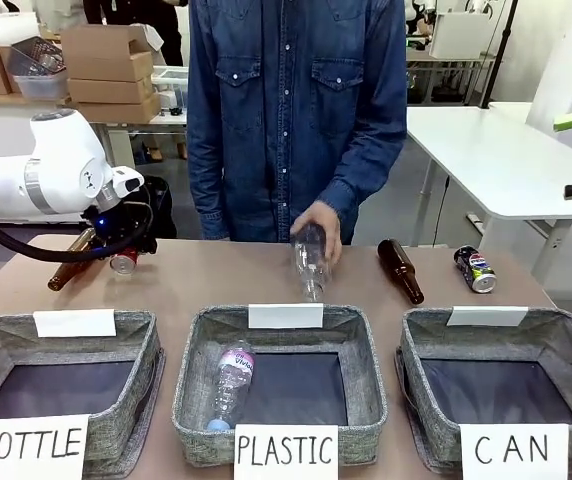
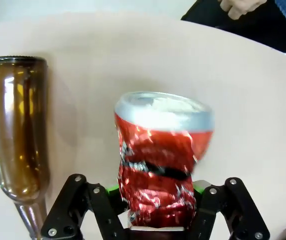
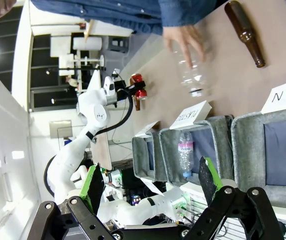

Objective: Sort the can waste into the basket.
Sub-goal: Pick up the can waste from the table and place it in the right Fabric basket.

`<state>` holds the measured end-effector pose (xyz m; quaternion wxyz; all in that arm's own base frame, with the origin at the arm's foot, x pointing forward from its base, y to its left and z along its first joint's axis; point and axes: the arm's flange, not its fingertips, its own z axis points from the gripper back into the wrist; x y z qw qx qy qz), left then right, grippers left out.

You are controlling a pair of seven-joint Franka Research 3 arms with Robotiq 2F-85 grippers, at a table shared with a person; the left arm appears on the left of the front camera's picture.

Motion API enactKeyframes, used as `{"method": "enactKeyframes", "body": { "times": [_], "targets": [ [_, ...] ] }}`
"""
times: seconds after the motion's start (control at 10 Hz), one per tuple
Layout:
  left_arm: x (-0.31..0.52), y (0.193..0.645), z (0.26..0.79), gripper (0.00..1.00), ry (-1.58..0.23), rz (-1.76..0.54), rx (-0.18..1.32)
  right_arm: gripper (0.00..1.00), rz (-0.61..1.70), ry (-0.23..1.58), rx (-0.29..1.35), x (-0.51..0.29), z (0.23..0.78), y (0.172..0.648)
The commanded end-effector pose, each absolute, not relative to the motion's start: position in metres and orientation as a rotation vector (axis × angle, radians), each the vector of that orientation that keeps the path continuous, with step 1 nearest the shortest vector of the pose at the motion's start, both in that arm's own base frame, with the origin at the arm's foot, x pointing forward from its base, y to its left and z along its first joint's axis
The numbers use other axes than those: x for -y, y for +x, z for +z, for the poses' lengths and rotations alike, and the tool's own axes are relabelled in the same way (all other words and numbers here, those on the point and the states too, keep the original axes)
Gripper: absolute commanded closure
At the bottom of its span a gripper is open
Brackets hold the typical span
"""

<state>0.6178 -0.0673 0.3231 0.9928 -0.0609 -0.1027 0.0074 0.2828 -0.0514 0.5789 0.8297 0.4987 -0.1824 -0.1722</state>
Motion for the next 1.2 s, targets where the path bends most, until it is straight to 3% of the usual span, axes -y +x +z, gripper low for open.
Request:
{"method": "enactKeyframes", "body": {
  "times": [0.0,0.3,0.6,0.8,0.9,1.1],
  "targets": [
    [0.065,0.611,0.338,1.0,-0.155,0.057,0.222,0.0,-0.344,1.083,0.405,0.05,0.58,0.286],
    [0.057,0.581,0.391,1.0,-0.226,0.034,0.205,0.0,-0.344,1.083,0.405,0.05,0.58,0.286],
    [0.054,0.481,0.499,1.0,-0.449,-0.121,0.047,0.0,-0.344,1.083,0.405,0.05,0.58,0.286],
    [0.051,0.398,0.535,1.0,-0.509,-0.43,0.016,0.0,-0.344,1.083,0.405,0.05,0.58,0.286],
    [0.049,0.36,0.543,1.0,-0.504,-0.573,0.081,0.0,-0.344,1.083,0.405,0.05,0.58,0.286],
    [0.043,0.289,0.54,1.0,-0.348,-1.055,0.102,0.0,-0.344,1.083,0.405,0.05,0.58,0.286]
  ]
}}
